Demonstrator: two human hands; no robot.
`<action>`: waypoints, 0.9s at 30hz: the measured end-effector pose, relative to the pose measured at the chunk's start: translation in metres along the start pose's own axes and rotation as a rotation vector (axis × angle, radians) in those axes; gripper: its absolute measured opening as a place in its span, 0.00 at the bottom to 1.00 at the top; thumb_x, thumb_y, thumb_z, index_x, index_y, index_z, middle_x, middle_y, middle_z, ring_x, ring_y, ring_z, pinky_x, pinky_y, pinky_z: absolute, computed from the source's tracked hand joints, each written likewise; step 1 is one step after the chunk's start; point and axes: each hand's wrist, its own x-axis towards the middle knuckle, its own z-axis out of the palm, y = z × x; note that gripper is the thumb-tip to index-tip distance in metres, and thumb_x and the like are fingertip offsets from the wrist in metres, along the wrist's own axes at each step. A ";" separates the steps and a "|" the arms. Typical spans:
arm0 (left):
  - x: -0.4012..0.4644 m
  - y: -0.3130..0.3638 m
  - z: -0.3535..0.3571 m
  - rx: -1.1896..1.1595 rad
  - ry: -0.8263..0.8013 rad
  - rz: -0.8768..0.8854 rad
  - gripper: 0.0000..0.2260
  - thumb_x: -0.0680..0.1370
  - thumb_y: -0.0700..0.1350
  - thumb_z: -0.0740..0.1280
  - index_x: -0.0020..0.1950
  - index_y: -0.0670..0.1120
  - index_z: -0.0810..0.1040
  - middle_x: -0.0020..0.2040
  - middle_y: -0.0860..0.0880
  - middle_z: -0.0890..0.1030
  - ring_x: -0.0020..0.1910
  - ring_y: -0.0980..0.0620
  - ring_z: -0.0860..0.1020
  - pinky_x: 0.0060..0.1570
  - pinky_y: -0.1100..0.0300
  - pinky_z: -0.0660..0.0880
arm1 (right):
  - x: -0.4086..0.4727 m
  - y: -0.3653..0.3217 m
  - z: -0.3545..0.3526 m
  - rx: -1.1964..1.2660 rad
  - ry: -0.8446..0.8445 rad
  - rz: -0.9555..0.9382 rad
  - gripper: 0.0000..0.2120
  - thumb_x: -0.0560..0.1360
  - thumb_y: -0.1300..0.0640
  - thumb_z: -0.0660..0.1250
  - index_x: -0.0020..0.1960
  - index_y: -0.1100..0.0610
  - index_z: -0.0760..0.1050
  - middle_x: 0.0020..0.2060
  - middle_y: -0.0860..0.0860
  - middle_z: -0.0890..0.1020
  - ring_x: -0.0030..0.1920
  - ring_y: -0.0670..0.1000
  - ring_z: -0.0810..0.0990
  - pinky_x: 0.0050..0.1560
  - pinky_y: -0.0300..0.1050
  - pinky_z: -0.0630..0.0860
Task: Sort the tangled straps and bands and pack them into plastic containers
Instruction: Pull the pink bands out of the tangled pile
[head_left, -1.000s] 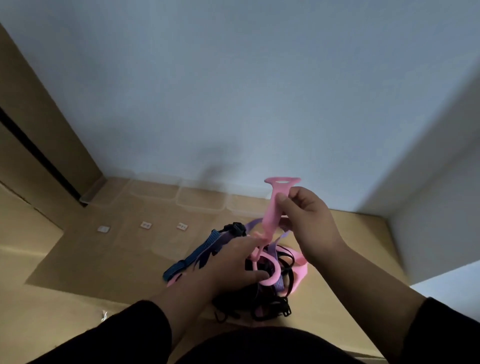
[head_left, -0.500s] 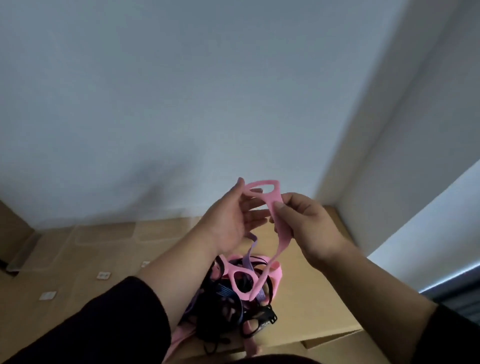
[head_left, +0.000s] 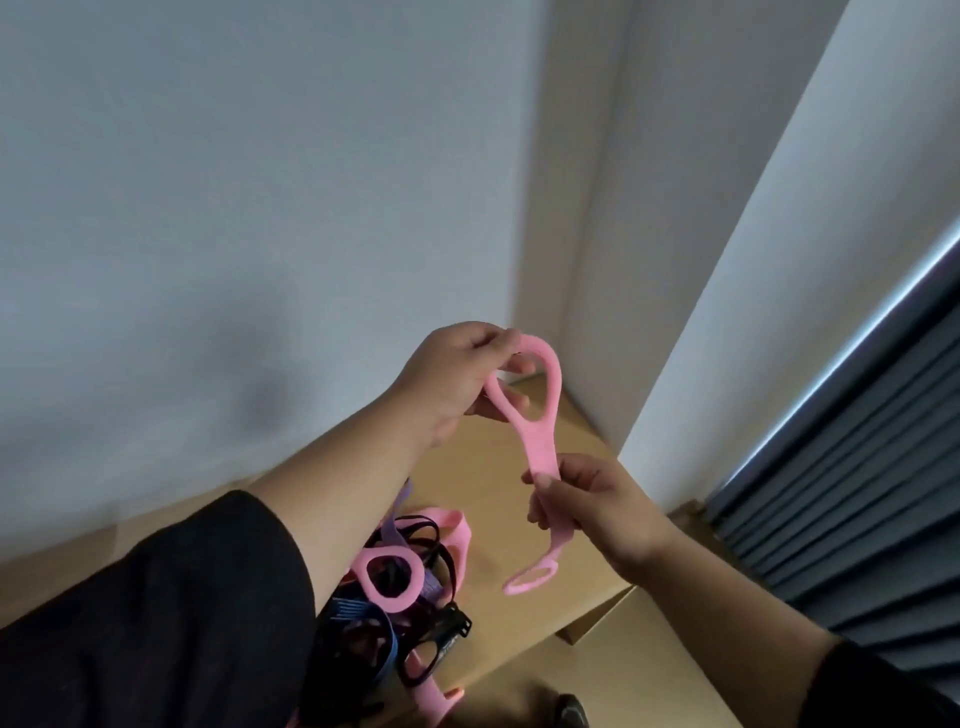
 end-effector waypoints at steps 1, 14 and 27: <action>0.006 0.003 0.010 0.036 0.005 0.014 0.10 0.83 0.45 0.65 0.53 0.40 0.81 0.42 0.46 0.85 0.33 0.43 0.81 0.33 0.54 0.80 | 0.000 0.008 -0.011 0.016 -0.015 0.010 0.08 0.81 0.61 0.65 0.52 0.66 0.79 0.37 0.58 0.84 0.39 0.54 0.81 0.42 0.45 0.78; 0.127 0.027 0.079 0.341 0.142 0.087 0.07 0.82 0.44 0.65 0.52 0.42 0.82 0.41 0.51 0.85 0.32 0.49 0.81 0.33 0.58 0.80 | 0.029 0.103 -0.140 -0.112 -0.247 0.294 0.05 0.76 0.66 0.70 0.51 0.60 0.81 0.43 0.50 0.86 0.45 0.48 0.83 0.50 0.38 0.77; 0.250 -0.081 0.050 0.768 0.232 -0.082 0.03 0.77 0.43 0.71 0.47 0.44 0.82 0.40 0.47 0.81 0.42 0.44 0.81 0.44 0.50 0.81 | 0.064 0.180 -0.184 -0.128 -0.033 0.583 0.11 0.77 0.67 0.66 0.57 0.55 0.74 0.42 0.57 0.86 0.39 0.58 0.86 0.43 0.56 0.84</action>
